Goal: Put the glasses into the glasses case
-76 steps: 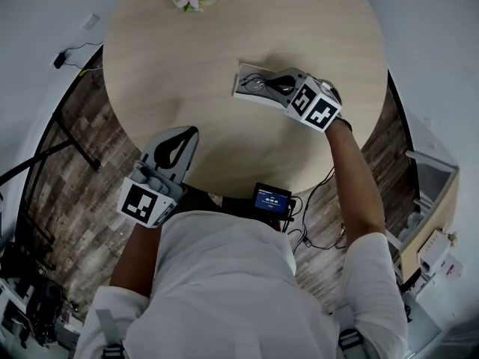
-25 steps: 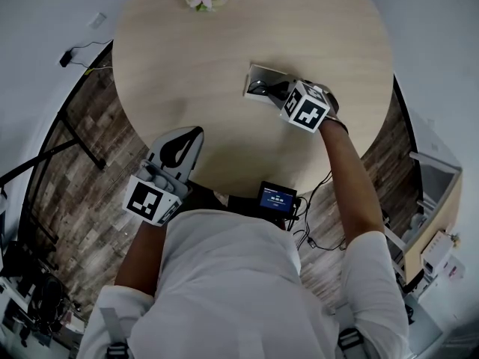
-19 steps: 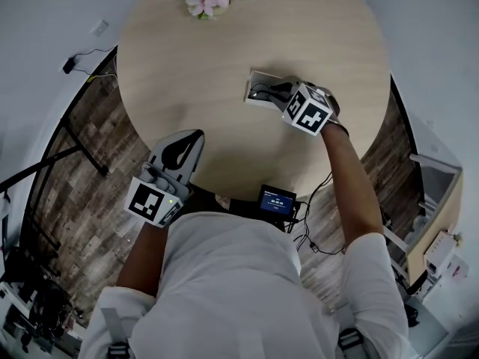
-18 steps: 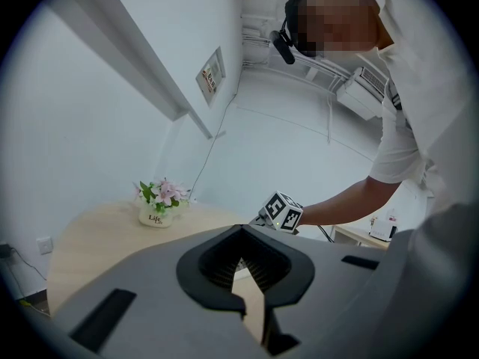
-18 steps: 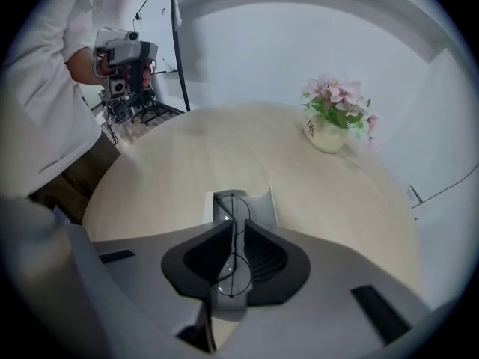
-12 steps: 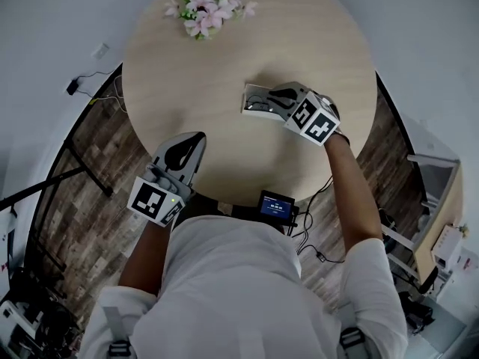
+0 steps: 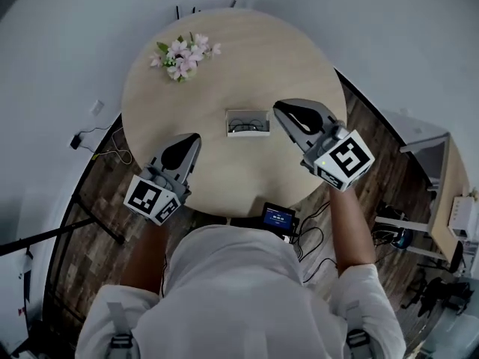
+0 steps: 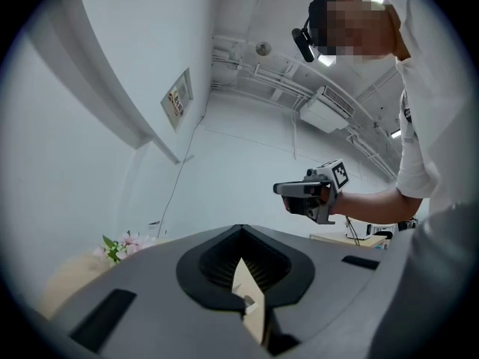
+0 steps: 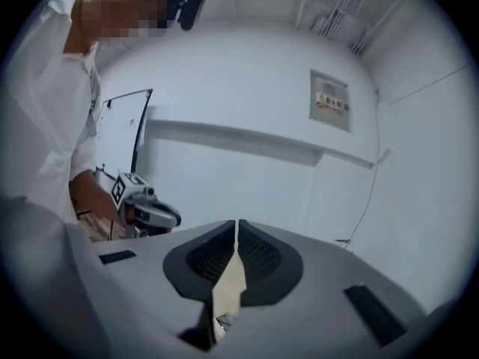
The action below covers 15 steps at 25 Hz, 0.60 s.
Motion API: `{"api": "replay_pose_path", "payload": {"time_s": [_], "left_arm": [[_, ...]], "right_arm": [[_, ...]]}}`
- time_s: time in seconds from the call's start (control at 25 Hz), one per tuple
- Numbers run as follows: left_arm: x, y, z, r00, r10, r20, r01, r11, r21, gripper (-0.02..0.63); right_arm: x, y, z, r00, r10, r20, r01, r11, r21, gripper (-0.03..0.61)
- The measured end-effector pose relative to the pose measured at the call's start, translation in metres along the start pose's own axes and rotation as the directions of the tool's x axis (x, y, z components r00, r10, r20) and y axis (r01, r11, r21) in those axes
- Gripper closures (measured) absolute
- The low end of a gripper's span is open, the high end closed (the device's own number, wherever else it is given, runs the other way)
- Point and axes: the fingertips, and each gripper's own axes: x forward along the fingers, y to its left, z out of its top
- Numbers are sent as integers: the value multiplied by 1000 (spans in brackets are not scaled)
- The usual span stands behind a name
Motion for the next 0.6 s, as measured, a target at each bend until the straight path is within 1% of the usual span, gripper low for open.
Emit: {"api": "replay_pose_path", "payload": {"time_s": [0.08, 0.16, 0.24, 0.32, 0.44, 0.6], "left_arm": [[2, -6, 12, 1000, -5, 18, 5, 1000, 14, 600], [3, -17, 23, 999, -12, 35, 11, 1000, 29, 600], [2, -32, 35, 999, -22, 45, 20, 999, 48, 600], [-1, -50, 48, 998, -29, 53, 25, 997, 75, 600], [-7, -77, 66, 998, -31, 63, 24, 994, 104, 600], [-25, -116, 84, 997, -15, 74, 4, 990, 141, 600]], "right_arm": [[-35, 0, 28, 992, -63, 110, 60, 998, 34, 549], [-73, -1, 52, 967, -145, 210, 133, 989, 71, 551], [-114, -1, 70, 925, -237, 296, 211, 970, 117, 551], [-153, 1, 82, 876, -325, 358, 282, 945, 167, 552], [-206, 9, 88, 808, -431, 402, 366, 901, 231, 554], [-269, 30, 75, 738, -542, 401, 468, 840, 275, 554]]}}
